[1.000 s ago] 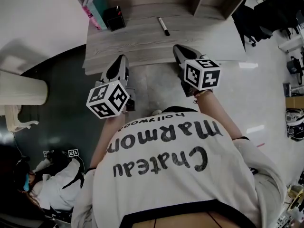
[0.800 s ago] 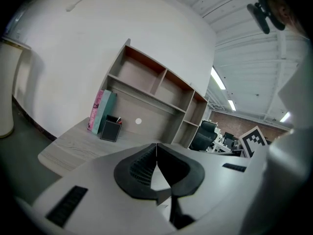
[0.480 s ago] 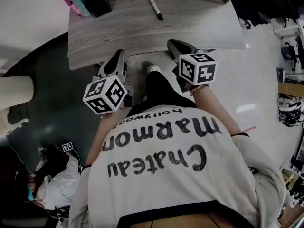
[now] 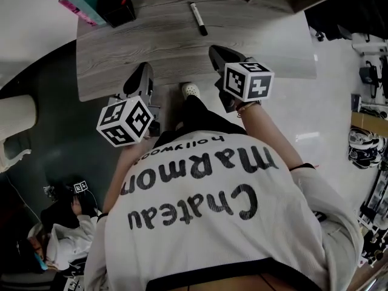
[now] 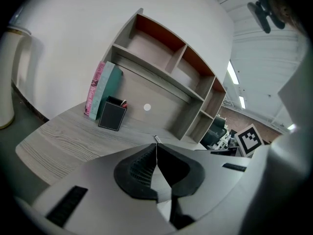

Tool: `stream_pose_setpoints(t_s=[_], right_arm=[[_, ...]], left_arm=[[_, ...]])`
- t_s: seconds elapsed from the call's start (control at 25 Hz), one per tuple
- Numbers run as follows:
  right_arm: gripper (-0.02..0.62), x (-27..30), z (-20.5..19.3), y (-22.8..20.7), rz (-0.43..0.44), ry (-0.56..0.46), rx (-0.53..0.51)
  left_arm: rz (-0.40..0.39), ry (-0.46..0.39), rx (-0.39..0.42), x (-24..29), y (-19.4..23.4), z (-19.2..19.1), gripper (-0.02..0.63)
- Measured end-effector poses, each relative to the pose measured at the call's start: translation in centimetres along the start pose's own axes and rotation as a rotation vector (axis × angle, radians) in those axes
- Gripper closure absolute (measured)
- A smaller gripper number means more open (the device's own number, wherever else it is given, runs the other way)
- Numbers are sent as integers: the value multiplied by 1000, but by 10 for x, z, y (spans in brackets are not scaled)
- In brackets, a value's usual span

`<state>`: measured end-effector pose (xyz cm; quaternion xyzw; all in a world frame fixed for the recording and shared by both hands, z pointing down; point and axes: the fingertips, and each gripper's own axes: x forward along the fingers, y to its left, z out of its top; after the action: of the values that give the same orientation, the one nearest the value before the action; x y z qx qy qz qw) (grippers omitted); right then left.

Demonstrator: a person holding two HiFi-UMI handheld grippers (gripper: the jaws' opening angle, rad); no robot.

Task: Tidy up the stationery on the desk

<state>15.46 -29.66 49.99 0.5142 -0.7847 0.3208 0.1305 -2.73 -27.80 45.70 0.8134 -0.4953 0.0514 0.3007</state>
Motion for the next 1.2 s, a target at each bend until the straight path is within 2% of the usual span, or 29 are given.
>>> stream_pose_setpoints(t_s=[0.36,0.56,0.72,1.2], right_arm=[[580,61,10,-48,-14,99,33],[513,90,7,-61,-32,164,8],[449,104,5,-70,-80,224,-52],[463,117,-14,-78,-121,339,-131]], left_arm=[[61,47,-20,44,19,11,589],[116,67,-65,49,40,5,589],[129,67,-91,56,49,3,589],[158,66,-115,57,59,-2,589]])
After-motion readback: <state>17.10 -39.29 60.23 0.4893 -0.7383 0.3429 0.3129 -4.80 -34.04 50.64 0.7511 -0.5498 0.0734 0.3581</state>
